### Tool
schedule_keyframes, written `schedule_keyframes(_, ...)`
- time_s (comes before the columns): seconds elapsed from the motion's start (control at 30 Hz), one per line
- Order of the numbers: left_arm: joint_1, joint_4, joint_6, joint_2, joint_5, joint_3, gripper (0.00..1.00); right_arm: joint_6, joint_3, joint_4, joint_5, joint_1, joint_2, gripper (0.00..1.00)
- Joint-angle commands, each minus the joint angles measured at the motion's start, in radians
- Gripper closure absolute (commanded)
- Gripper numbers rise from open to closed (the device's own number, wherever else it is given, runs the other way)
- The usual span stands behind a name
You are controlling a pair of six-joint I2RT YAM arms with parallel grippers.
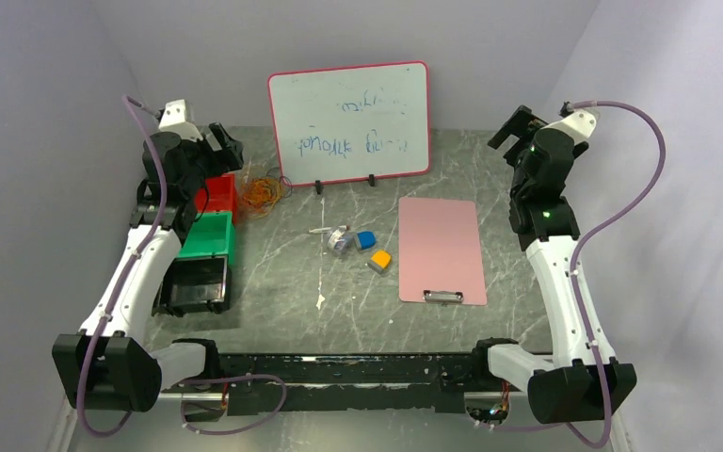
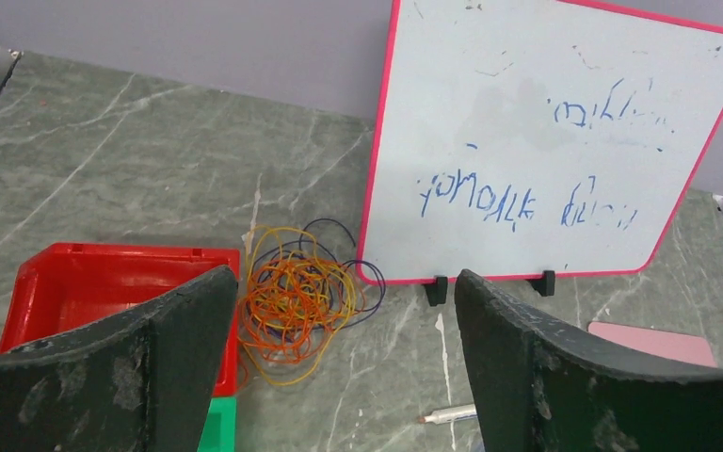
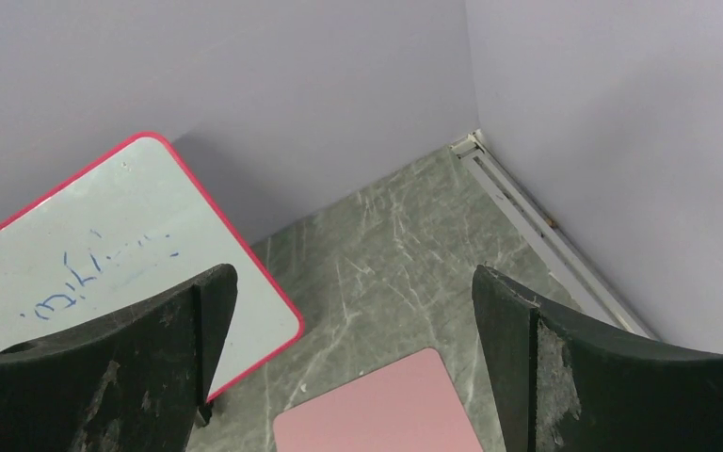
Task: Untangle the cables
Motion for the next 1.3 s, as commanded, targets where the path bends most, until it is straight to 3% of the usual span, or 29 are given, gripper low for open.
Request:
schedule_keyframes(0.0,0.014,0.067,0.03,-0.005,0.045,0.047,0.1,0.017,0.015,-0.007,-0.023,-0.017,-0.027,0.0)
schedule_keyframes(0.33,0.017,-0.047,0.055,0.029,-0.027,0.128,0.01,0.048,0.021,-0.067,-0.004,-0.022,-0.011,0.0)
schedule_keyframes(0.57,0.019,-0.081,0.075,0.071,0.019,0.177,0.01,0.104,0.008,-0.109,-0.024,-0.024,0.012,0.0)
schedule_keyframes(0.8,0.033,-0.16,-0.026,0.124,-0.04,0.222,0.01,0.151,-0.022,-0.163,-0.013,-0.024,0.039,0.0)
schedule_keyframes(1.1,0.082,-0.274,-0.125,0.268,-0.031,0.278,0.02,0.062,-0.015,-0.18,-0.237,-0.024,0.125,0.0)
schedule_keyframes(1.27,0.089,-0.339,-0.089,0.356,-0.006,0.309,0.03,0.028,-0.025,-0.193,-0.334,-0.024,0.152,0.0)
